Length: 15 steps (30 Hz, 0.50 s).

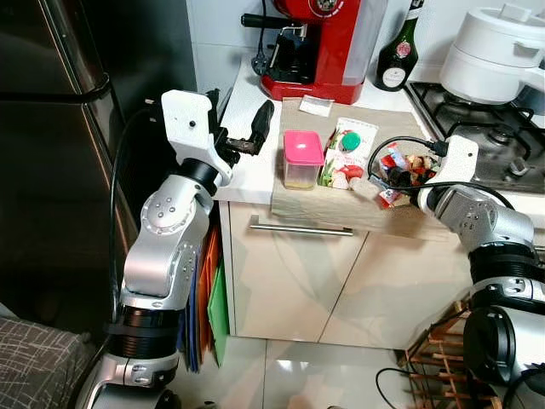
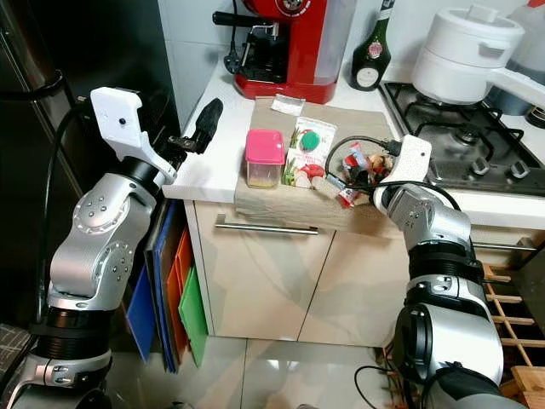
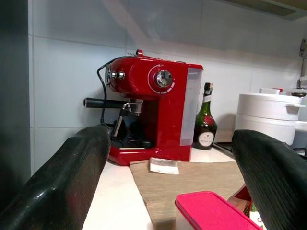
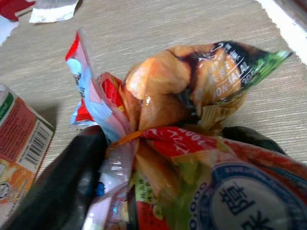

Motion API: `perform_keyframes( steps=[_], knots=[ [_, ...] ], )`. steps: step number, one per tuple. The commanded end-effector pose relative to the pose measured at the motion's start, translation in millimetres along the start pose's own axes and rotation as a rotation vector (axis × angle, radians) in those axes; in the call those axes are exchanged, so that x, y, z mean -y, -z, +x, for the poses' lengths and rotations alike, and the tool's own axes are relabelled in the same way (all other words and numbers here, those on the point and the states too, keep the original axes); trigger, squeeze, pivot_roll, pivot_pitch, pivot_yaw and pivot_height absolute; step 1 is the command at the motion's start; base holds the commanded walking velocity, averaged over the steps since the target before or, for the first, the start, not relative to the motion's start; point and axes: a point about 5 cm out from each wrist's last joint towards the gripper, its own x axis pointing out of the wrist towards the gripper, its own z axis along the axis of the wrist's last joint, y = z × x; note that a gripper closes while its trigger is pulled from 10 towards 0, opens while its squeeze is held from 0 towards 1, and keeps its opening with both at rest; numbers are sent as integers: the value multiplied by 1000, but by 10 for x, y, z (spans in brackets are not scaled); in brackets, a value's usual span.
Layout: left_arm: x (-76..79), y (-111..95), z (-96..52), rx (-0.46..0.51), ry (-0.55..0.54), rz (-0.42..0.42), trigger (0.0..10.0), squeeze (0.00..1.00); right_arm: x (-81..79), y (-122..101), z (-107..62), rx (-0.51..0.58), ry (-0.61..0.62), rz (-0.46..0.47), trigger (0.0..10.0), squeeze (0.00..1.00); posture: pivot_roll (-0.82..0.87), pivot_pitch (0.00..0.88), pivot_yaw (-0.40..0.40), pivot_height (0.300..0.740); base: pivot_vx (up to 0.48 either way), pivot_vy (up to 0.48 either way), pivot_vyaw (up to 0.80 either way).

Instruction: Restocking fridge

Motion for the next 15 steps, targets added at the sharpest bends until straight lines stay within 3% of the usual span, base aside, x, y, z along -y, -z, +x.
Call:
perform_keyframes(
  steps=[1,4,12,15],
  knots=[
    [12,30,-12,-19,0,-13,10000,0,66,501,52,-201,26,78,0,0,-1,0,-6,740,0,0,0],
    [17,44,-16,-27,3,-12,10000,0,57,539,61,-202,24,128,0,0,-3,0,-2,740,0,0,0],
    [31,74,-6,-43,14,1,10000,0,26,457,79,-133,34,122,0,0,-2,0,0,740,0,0,0],
    [28,101,-21,-53,12,8,10000,0,15,315,67,0,71,-33,0,0,1,0,-1,740,0,0,0]
  ],
)
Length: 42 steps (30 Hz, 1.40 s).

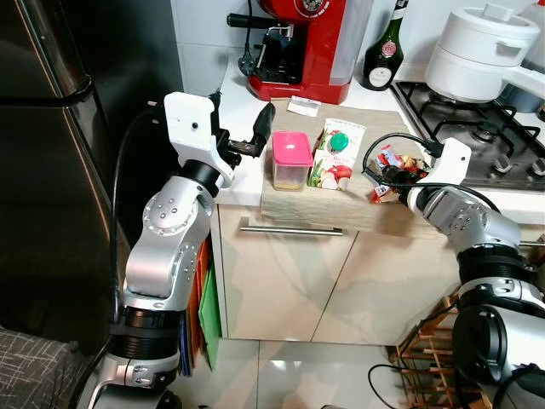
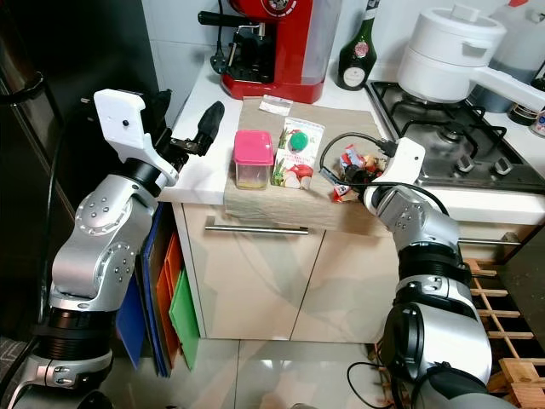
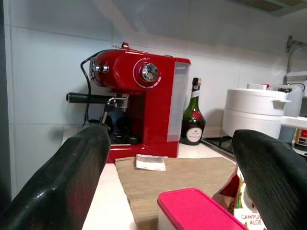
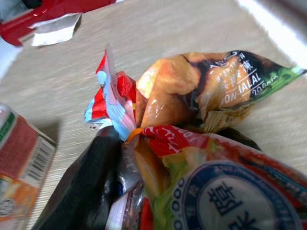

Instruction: Restocking fridge

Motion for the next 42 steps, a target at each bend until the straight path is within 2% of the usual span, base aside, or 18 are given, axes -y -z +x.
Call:
perform_keyframes(
  steps=[1,5,7,11,12,13,14,15,18,19,21,24,28,33,34,40,41,42],
  knots=[
    [-9,74,-24,-38,-3,8,10000,0,96,216,-5,-50,73,-74,0,0,1,0,-2,740,0,0,0],
    [-15,101,-37,-49,-7,13,10000,0,-52,79,-36,98,22,-61,0,0,-3,0,-1,740,0,0,0],
    [-11,115,-39,-55,-5,17,10000,0,-124,-6,-92,214,8,-62,0,0,-4,0,1,740,0,0,0],
    [-11,121,-38,-58,-1,23,10000,0,-192,-132,-191,357,14,-135,0,0,-6,0,3,740,0,0,0],
    [-11,121,-38,-58,-1,23,10000,0,-192,-132,-191,357,14,-135,0,0,-6,0,3,740,0,0,0],
    [-14,119,-38,-58,0,27,10000,0,-226,-243,-269,458,27,-164,0,0,-5,0,6,740,0,0,0],
    [-14,119,-38,-58,0,27,10000,0,-226,-243,-269,458,27,-164,0,0,-5,0,6,740,0,0,0],
    [-17,118,-39,-58,1,32,10000,0,-248,-337,-343,543,42,-194,0,0,-5,0,6,740,0,0,0],
    [-20,117,-40,-57,2,38,10000,0,-267,-412,-424,618,62,-224,0,0,-4,0,5,740,0,0,0],
    [-23,115,-45,-54,-1,48,10000,0,-295,-447,-533,695,87,-277,0,0,-3,0,0,740,0,0,0],
    [-24,114,-47,-54,-4,51,10000,0,-306,-446,-569,716,94,-294,0,0,-3,0,0,740,0,0,0],
    [-15,118,-68,-46,-7,58,10000,0,-270,-407,-715,806,194,-422,0,0,-4,0,-1,740,0,0,0],
    [-5,129,-85,-43,-6,61,10000,0,-208,-309,-824,846,277,-511,0,0,-4,0,2,740,0,0,0],
    [11,163,-113,-47,5,65,10000,0,-145,-113,-870,814,306,-575,0,0,-4,0,5,740,0,0,0],
    [21,200,-138,-52,16,63,10000,0,-104,16,-895,785,320,-611,0,0,-7,0,11,740,0,0,0],
    [26,267,-168,-68,30,52,10000,0,-85,79,-902,761,336,-628,0,0,-13,0,15,740,0,0,0],
    [29,289,-169,-72,31,48,10000,0,-107,94,-866,738,318,-615,10000,0,-15,0,15,740,0,0,0],
    [29,289,-169,-72,31,48,10000,0,-107,94,-866,738,318,-615,10000,0,-15,0,15,740,0,0,0]
  ],
)
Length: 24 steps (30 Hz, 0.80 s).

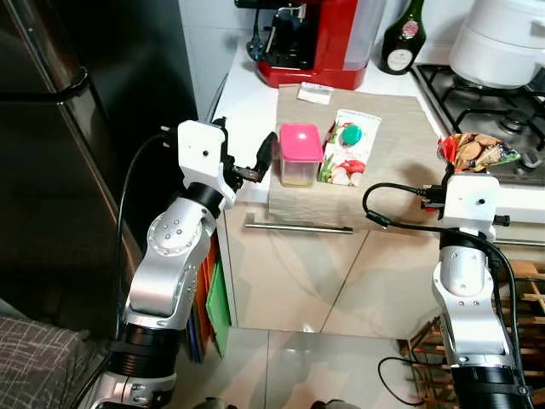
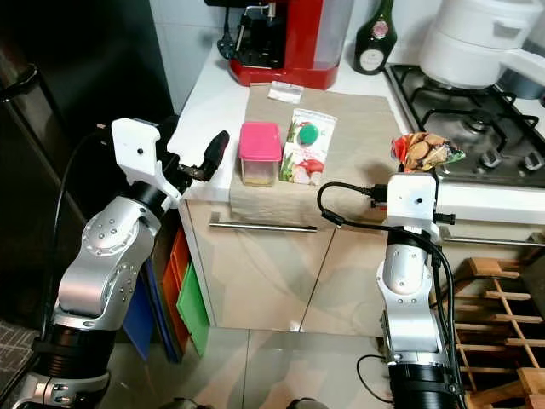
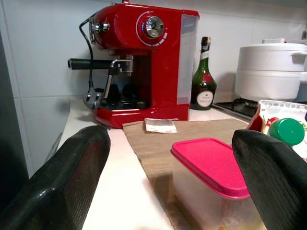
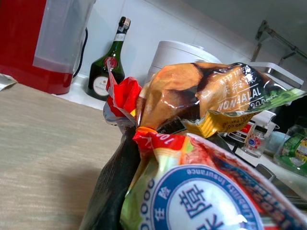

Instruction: Restocking fridge

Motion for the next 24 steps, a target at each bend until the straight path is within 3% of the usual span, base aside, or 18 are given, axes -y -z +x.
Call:
perform_keyframes(
  steps=[1,7,17,24],
  knots=[
    [17,52,-12,-14,12,-3,10000,0,-36,-99,58,27,-11,22,10000,0,-15,0,15,740,0,0,0],
    [25,90,-9,-19,15,-15,10000,0,-225,-107,72,10,-107,55,10000,0,-14,0,13,740,-259,0,0],
    [14,103,3,-12,15,-17,10000,0,-259,-139,134,18,-121,65,10000,0,-12,0,8,740,-257,0,0],
    [19,108,9,-6,19,-19,10000,0,-286,-148,145,21,-142,72,10000,0,-18,0,4,740,0,0,0]
  ],
)
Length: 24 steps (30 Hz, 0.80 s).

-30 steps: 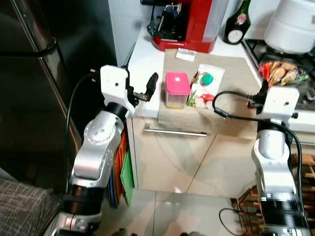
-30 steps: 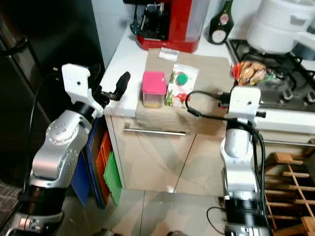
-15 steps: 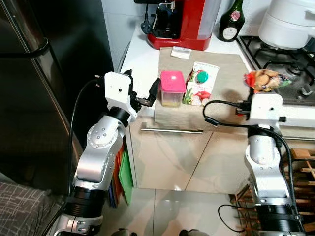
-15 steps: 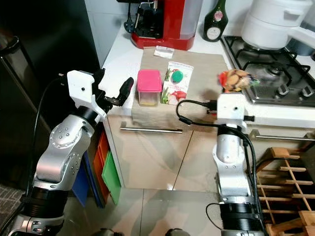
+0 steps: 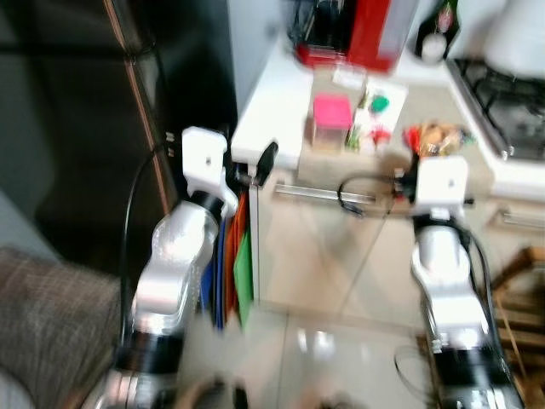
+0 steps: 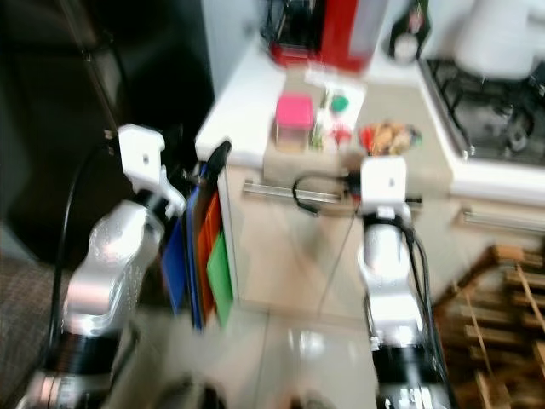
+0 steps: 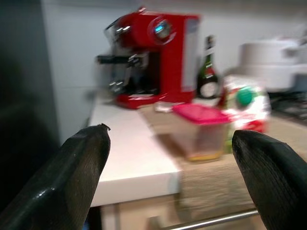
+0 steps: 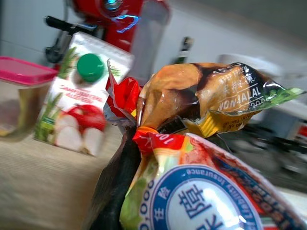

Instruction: Restocking fridge

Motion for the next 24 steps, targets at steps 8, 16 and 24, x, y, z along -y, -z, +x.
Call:
perform_keyframes(
  steps=[8,16,24],
  knots=[
    [-5,-8,9,8,5,0,10000,0,26,-40,28,15,-3,20,10000,0,-19,0,3,740,0,0,0],
    [3,0,1,9,10,-6,10000,0,13,11,22,-15,-14,27,10000,0,-19,0,2,740,0,0,0],
    [11,-3,-5,16,13,-13,10000,0,10,36,16,-30,-20,31,10000,0,-21,0,0,740,0,0,0]
  ],
)
